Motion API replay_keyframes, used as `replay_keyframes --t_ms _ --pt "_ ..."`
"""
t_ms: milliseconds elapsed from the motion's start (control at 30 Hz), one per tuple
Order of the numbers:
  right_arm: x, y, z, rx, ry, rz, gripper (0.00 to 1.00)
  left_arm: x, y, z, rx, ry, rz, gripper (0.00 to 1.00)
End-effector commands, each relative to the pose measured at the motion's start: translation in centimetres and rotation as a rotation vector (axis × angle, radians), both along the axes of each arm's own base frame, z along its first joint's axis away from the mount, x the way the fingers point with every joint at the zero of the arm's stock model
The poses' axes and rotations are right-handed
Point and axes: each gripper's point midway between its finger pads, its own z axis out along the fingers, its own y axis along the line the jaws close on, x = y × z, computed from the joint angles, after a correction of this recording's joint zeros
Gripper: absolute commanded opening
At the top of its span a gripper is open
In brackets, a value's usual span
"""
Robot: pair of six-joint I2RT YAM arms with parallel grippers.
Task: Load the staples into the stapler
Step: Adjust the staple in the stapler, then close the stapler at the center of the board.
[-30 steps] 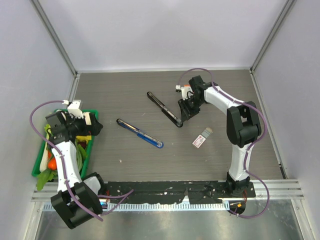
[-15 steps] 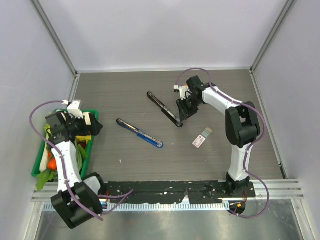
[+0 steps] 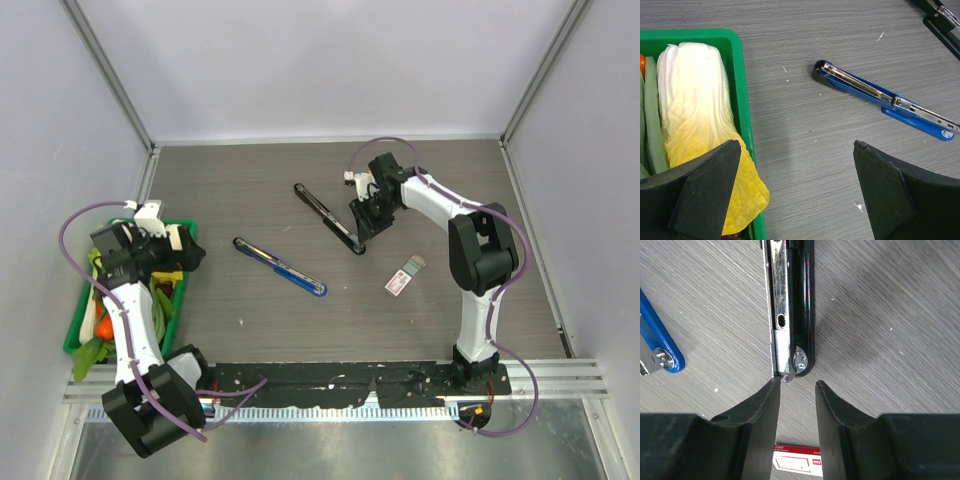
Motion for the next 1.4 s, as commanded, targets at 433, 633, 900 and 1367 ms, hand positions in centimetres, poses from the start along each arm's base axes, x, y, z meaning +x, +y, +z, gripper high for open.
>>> replay_keyframes --t_ms 433,633,900,1367 --pt "1.2 3.3 2.1 0.035 -0.235 0.095 0.44 0.0 -0.2 0.6 -0.010 -0.025 -0.015 1.00" --pt "2.7 2.7 3.6 -0.003 -0.313 0.024 0.44 0.1 -0.1 0.7 -0.008 -0.028 -0.015 1.00" --pt "1.8 4.1 5.2 0.104 -0.291 0.002 0.44 0.1 -0.2 0.7 -0.010 -0.028 -0.017 1.00" --pt "-0.4 4.6 0.3 0.021 -0.160 0.055 0.44 0.1 -0.2 0.5 -0.012 -0.023 -0.018 1.00"
